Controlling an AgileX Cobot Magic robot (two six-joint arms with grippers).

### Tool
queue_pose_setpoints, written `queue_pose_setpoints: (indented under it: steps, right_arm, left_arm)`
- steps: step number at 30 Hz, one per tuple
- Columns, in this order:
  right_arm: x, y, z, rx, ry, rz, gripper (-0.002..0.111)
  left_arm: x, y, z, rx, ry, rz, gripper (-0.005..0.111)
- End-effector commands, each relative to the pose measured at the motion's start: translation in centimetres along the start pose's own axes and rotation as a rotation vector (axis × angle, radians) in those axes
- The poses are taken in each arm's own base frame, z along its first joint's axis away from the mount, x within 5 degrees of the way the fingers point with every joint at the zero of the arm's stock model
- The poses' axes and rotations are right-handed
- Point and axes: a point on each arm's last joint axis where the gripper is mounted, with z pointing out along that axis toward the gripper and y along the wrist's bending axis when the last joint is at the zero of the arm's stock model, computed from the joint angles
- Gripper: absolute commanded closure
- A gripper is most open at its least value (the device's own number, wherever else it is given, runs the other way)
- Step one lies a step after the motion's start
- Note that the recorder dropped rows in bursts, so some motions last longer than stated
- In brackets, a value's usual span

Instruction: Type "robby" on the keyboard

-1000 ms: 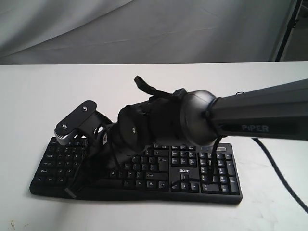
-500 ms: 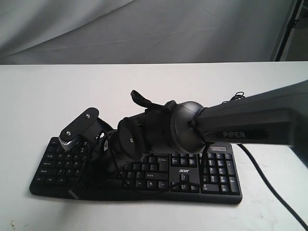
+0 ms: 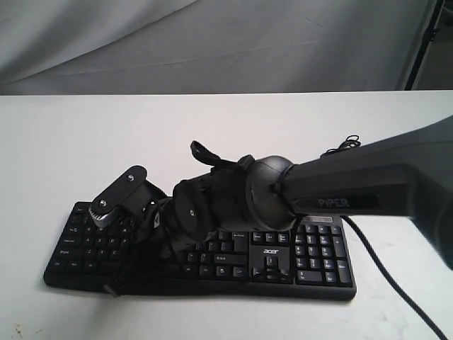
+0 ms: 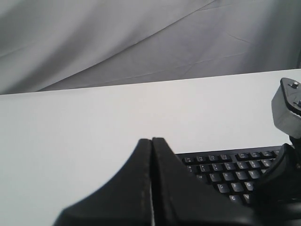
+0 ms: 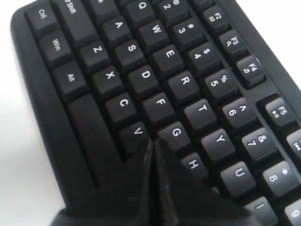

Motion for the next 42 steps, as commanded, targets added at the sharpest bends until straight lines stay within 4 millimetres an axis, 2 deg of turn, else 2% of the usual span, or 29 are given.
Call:
queue_pose_setpoints:
  steps: [1, 7, 13, 22, 27, 36, 42]
  right_arm:
    - [-0.5, 0.1, -0.4, 0.004, -0.024, -0.011, 0.108]
    - [-1.5, 0.1, -1.9, 0.011, -0.065, -0.026, 0.108]
    - [-1.5, 0.1, -1.9, 0.011, -0.065, -0.028, 0.108]
    - [-0.4, 0.0, -0.1, 0.011, -0.030, -0.015, 0.108]
    - [-0.3, 0.0, 0.1, 0.008, -0.019, -0.014, 0.108]
    - [-1.9, -0.5, -2.6, 0.021, -0.086, -0.008, 0.108]
    - [-2.1, -1.8, -3.1, 0.037, -0.079, 0.000, 0.108]
  left_arm:
    - [0.1, 0.0, 0.0, 0.005, -0.007, 0.003, 0.107]
    - [0.1, 0.0, 0.0, 0.005, -0.007, 0.003, 0.107]
    - [0.1, 0.0, 0.0, 0.005, -0.007, 0.003, 0.107]
    - [0.1, 0.0, 0.0, 0.005, -0.007, 0.003, 0.107]
    - [0.1, 0.0, 0.0, 0.005, -0.007, 0.003, 0.107]
    - [0.1, 0.0, 0.0, 0.005, -0.007, 0.003, 0.107]
    - [0.1, 0.0, 0.0, 0.005, -0.007, 0.003, 0.107]
